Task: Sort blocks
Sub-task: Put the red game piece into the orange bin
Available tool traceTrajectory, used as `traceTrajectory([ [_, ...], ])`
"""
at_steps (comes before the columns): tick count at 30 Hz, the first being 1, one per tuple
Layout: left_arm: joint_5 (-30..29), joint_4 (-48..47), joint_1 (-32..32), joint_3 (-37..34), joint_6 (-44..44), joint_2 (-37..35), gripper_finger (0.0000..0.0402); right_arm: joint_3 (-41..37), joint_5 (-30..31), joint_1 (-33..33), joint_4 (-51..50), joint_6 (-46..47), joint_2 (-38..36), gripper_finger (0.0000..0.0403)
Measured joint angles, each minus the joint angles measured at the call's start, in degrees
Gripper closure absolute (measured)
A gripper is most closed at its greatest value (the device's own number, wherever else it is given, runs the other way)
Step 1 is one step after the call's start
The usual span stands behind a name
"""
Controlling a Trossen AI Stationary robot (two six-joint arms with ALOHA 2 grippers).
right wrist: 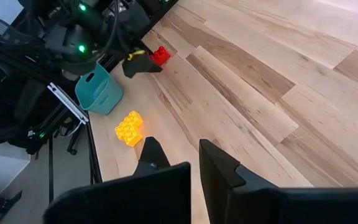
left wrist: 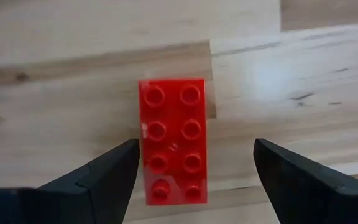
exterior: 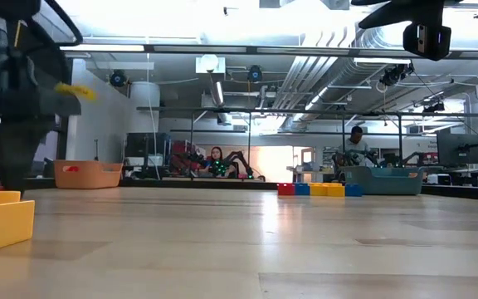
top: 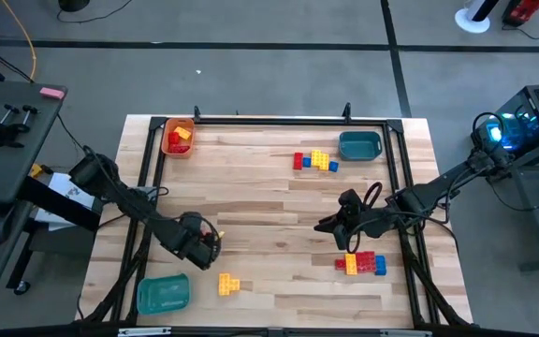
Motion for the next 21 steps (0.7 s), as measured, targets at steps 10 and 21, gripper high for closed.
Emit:
traceTrajectory([
  [10, 0.8, 0.7, -0.1, 0.2, -0.9, 2.3, 0.0194, 0.0, -0.3, 0.0, 0.0, -0.1, 0.0, 0.0403],
  [21, -11.0, 1.3, 1.6, 3.6, 4.9, -3.9, 0.0304, 0.0, -0.4, 0.0, 0.7, 2.2, 0.0, 0.0403],
])
